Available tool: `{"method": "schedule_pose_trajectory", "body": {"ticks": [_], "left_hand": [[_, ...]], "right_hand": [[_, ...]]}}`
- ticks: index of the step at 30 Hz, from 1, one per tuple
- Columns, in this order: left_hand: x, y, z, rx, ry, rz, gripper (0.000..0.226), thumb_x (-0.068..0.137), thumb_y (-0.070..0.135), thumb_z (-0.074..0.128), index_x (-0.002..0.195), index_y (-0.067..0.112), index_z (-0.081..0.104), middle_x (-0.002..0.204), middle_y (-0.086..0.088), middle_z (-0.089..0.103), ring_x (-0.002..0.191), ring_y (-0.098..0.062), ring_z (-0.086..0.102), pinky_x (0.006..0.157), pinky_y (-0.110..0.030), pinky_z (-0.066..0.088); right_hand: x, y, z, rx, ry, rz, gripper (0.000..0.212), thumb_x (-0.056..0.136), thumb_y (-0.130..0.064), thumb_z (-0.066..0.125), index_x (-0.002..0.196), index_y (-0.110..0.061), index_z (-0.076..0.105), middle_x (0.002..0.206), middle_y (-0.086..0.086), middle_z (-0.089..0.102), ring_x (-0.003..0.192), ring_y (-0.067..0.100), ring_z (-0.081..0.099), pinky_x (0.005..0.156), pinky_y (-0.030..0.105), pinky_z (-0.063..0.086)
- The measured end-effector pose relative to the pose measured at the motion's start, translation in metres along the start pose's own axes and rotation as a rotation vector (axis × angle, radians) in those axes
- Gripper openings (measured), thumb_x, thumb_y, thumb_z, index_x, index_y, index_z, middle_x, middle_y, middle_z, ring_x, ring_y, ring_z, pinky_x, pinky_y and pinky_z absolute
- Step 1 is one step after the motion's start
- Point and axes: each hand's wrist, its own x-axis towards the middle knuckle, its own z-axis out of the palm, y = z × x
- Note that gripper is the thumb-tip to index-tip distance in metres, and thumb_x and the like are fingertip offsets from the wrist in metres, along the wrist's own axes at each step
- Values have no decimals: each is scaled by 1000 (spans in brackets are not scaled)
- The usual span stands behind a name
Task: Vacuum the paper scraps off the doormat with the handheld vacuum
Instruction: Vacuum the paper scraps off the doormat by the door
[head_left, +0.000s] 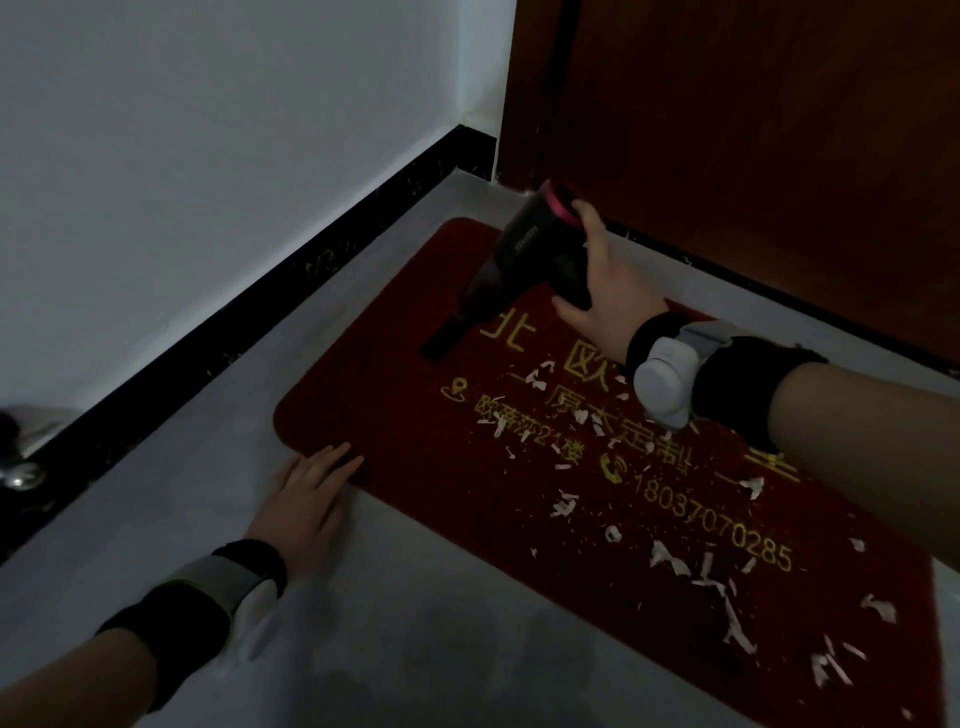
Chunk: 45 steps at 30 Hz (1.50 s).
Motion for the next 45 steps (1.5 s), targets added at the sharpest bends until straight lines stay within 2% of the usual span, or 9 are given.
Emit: {"method": "schedule_pose_trajectory", "body": {"ticks": [4,9,15,18,24,27,30,35,45], "left_hand": [[1,4,-6,-59,8,-44,85,72,51,-5,147,23,24,156,-1,19,143,-21,20,116,-39,8],[0,7,-14,-67,-64,-68,92,64,53,-11,149,28,14,158,5,8,145,-15,11,117,-36,4],[0,7,-15,-57,-103,-72,93,62,55,-13,149,31,10,158,6,3,146,-13,8,117,-36,6],[0,8,-16,-53,-121,-76,89,66,55,-12,149,31,8,158,7,2,146,-13,6,117,-37,5],[1,12,-22,0,-189,-100,61,91,42,7,150,29,2,159,6,-4,146,-13,1,117,-37,2],[2,13,-25,29,-213,-104,54,102,31,24,150,28,-1,159,5,-6,146,-14,-1,117,-38,3],[3,15,-28,46,-240,-103,54,102,30,24,150,29,-2,158,4,-8,146,-15,-2,118,-38,4],[1,23,-32,53,-268,-117,55,102,30,25,150,27,-3,158,2,-10,146,-16,-3,118,-38,3],[1,22,-33,92,-287,-112,57,102,32,26,150,25,-5,158,1,-11,147,-15,-2,117,-37,4]], "right_hand": [[16,5,-8,-376,107,17,84,93,-29,55,152,-22,-4,126,20,45,73,37,60,54,37,44],[34,7,-8,-473,138,138,83,93,-25,56,152,-27,-3,132,21,41,84,39,58,58,37,37],[41,-4,-10,-310,110,219,91,91,-22,59,151,-31,-8,127,19,42,81,39,60,63,38,41],[26,-6,-16,-250,99,156,90,91,-21,58,151,-31,-8,123,19,44,79,38,59,64,39,46],[-19,-10,-15,144,-33,-31,98,85,-19,65,148,-40,-9,127,14,49,93,30,61,80,44,54],[-31,-14,-21,233,-130,-51,100,84,-18,68,149,-37,-5,132,13,49,101,27,61,85,46,53],[-37,-14,-30,224,-185,-49,98,84,-18,68,150,-33,-3,125,13,53,96,25,62,82,46,54],[-40,0,-34,150,-82,62,95,84,-17,67,149,-32,0,107,10,62,85,25,64,75,45,56],[-55,21,-43,46,102,168,93,84,-16,66,150,-30,3,117,16,56,84,32,62,73,46,54]]}}
